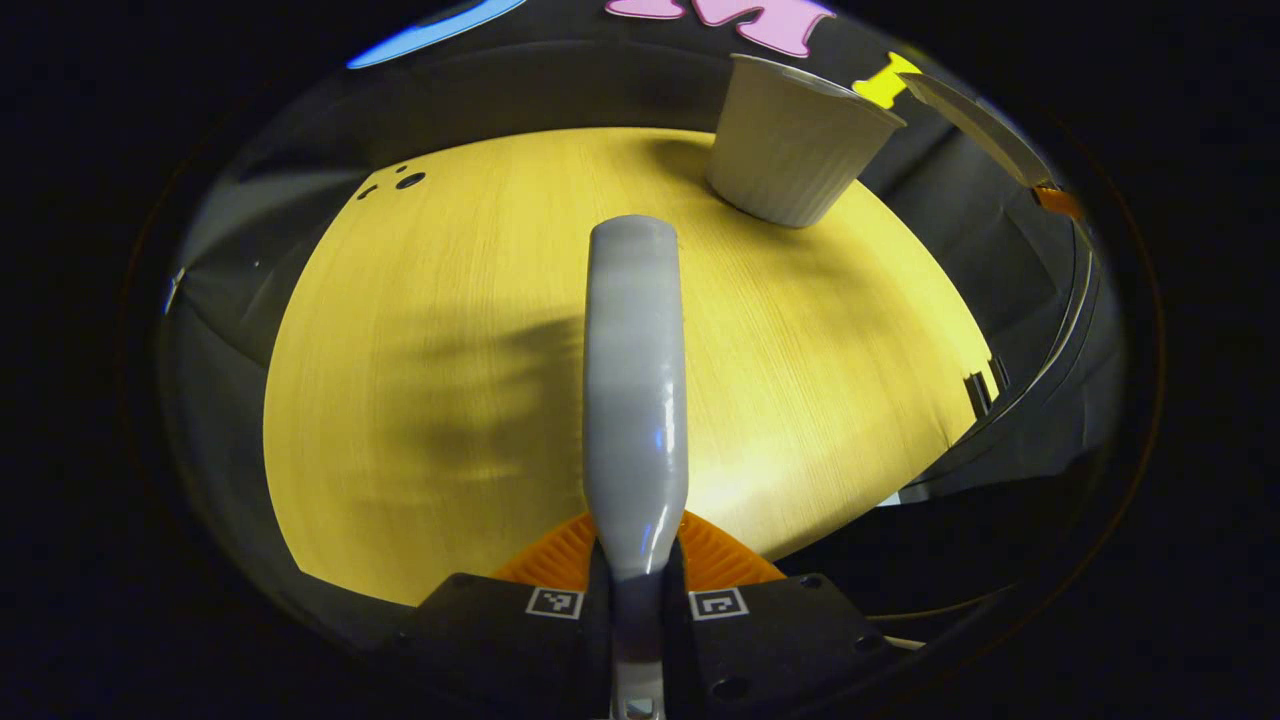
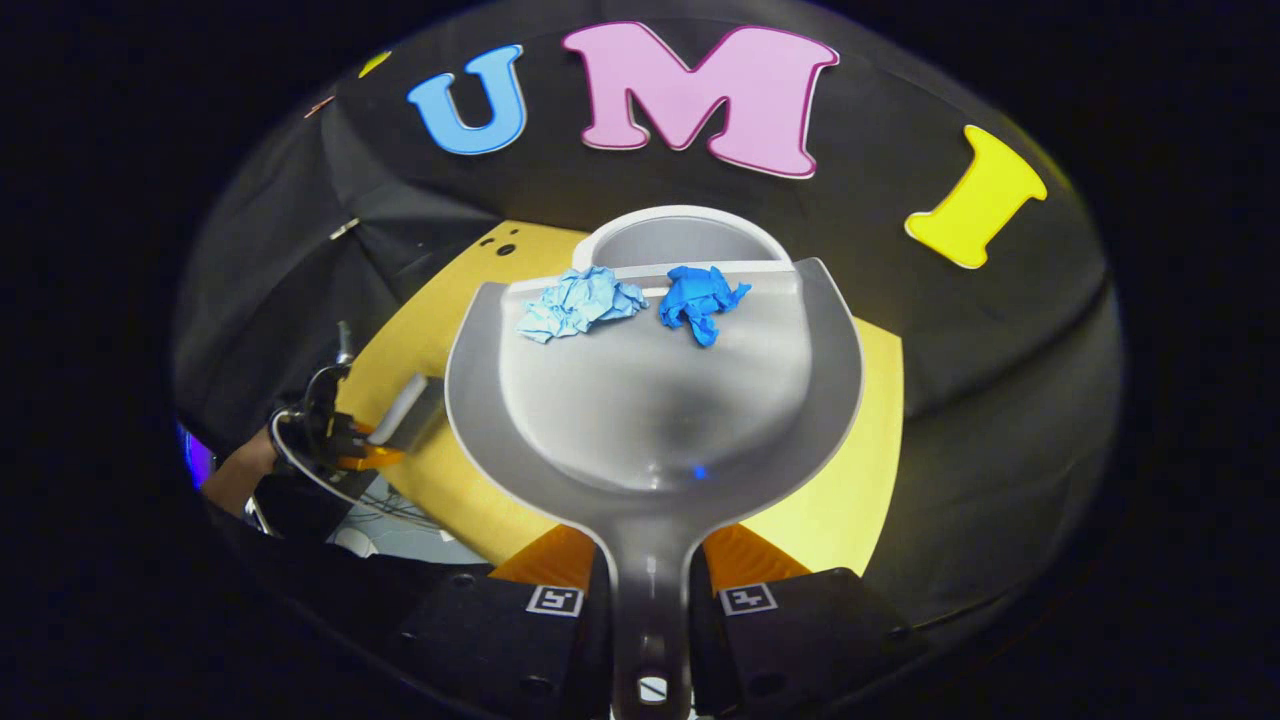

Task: Pick up the small broom and dustpan from the desktop, sweep the trash into the dustpan with the broom, and then empty the trash into the garbage bin.

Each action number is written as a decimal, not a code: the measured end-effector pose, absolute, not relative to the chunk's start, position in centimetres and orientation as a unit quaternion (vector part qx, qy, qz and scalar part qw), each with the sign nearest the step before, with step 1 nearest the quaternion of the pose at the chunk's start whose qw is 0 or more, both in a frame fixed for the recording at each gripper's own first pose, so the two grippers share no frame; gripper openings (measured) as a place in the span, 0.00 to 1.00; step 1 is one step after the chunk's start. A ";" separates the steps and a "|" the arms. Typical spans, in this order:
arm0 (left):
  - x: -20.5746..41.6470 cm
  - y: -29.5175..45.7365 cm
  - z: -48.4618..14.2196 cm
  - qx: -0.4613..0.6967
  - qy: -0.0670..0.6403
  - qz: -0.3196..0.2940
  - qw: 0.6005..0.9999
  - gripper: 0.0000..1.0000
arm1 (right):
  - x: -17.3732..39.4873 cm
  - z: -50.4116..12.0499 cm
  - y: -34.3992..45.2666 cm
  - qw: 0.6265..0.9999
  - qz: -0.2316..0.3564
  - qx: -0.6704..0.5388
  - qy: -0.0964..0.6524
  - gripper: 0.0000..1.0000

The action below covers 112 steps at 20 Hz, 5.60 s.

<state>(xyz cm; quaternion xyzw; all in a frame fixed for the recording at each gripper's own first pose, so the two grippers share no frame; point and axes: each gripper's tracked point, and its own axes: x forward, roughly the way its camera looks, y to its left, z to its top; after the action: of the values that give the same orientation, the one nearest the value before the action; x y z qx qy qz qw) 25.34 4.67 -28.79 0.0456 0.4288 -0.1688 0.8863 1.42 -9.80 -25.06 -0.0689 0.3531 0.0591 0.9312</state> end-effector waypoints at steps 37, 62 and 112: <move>24.8 5.6 -26.5 -0.004 0.429 -0.164 0.888 0.27 | 15.7 -20.2 -17.2 0.798 -0.150 -0.536 0.231 0.35; 25.3 5.2 -26.0 -0.010 0.420 -0.142 0.896 0.27 | 12.7 -17.4 -14.8 0.909 -0.148 -0.332 0.204 0.35; 24.9 8.2 -26.9 0.124 0.474 -0.085 0.868 0.27 | -1.0 -52.6 8.4 0.898 -0.006 0.064 0.435 0.45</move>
<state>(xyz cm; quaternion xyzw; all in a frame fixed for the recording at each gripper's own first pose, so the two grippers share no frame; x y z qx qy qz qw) 24.93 8.19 -26.89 0.1237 0.4738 -0.0853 0.8677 -1.02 8.38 -52.60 0.0643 0.4350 -0.0060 0.8981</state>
